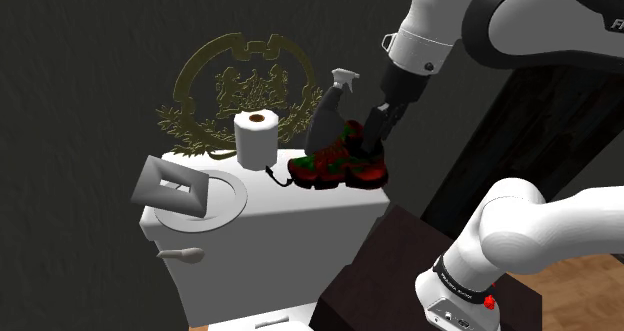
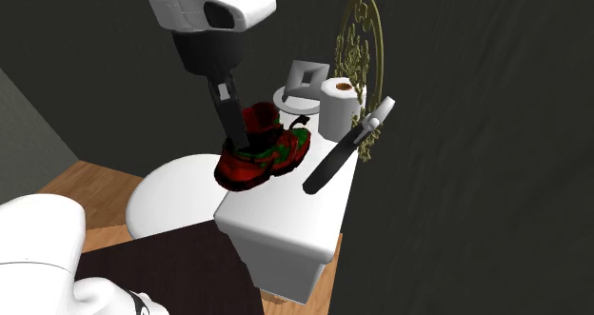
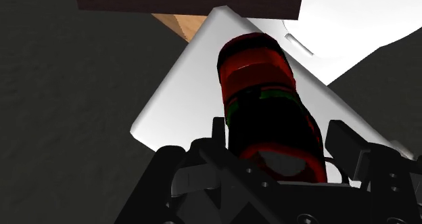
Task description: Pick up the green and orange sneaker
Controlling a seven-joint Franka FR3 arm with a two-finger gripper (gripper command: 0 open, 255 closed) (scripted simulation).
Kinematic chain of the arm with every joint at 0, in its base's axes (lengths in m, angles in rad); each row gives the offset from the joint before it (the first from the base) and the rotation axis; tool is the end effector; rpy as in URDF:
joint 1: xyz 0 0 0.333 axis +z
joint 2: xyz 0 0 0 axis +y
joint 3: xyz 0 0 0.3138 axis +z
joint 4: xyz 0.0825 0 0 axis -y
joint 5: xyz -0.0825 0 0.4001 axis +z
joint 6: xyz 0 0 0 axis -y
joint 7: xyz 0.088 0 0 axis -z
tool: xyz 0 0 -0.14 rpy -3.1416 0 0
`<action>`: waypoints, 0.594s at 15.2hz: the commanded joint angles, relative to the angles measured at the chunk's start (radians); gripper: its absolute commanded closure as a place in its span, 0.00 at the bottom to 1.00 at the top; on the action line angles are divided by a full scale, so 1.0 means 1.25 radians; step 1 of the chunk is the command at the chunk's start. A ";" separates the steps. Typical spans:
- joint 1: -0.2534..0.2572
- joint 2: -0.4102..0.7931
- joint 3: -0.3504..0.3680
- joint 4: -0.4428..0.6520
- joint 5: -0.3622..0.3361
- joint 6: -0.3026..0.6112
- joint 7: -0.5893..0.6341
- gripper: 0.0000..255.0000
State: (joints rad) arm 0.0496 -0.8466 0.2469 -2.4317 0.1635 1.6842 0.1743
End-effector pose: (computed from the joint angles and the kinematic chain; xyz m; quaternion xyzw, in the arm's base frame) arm 0.3054 0.1277 0.5382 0.9989 0.0184 0.0433 0.0021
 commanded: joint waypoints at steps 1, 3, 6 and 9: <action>-0.002 0.007 -0.003 0.028 -0.004 -0.020 0.000 1.00; -0.004 0.013 -0.006 0.053 -0.006 -0.039 0.001 1.00; -0.007 0.023 -0.009 0.091 -0.011 -0.067 0.002 1.00; -0.008 0.027 -0.011 0.106 -0.012 -0.078 0.002 1.00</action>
